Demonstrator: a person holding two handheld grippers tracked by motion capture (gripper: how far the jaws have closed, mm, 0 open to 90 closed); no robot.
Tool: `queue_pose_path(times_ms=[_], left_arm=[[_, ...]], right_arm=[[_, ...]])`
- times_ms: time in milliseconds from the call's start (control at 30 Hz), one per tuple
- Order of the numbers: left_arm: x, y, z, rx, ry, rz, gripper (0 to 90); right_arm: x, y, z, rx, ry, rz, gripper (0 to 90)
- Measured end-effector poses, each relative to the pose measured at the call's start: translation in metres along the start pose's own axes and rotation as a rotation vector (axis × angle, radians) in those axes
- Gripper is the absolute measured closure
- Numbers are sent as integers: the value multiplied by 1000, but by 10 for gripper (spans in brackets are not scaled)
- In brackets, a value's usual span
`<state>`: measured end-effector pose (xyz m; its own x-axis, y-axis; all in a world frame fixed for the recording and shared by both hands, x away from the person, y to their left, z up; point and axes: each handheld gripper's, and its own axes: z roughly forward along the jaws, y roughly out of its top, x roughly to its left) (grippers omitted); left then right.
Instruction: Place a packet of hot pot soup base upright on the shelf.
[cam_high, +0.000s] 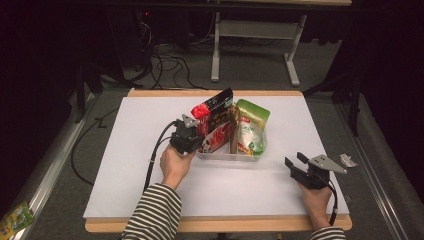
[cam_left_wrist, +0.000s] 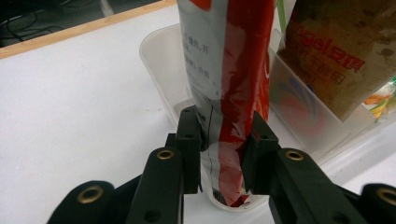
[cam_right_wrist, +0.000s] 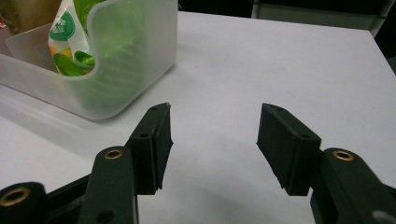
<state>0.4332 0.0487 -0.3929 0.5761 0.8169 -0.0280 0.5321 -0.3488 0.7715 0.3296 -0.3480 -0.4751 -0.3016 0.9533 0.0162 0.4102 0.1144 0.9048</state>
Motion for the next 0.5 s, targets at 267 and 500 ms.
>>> queue_pose_path(times_ms=[267,500], left_arm=[[5,1,-1,1,-30,0,673],[6,1,-11,-37,-24,20,596]], right_arm=[[0,0,0,3,-1,3,452],[-1,0,1,8,2,3,453]])
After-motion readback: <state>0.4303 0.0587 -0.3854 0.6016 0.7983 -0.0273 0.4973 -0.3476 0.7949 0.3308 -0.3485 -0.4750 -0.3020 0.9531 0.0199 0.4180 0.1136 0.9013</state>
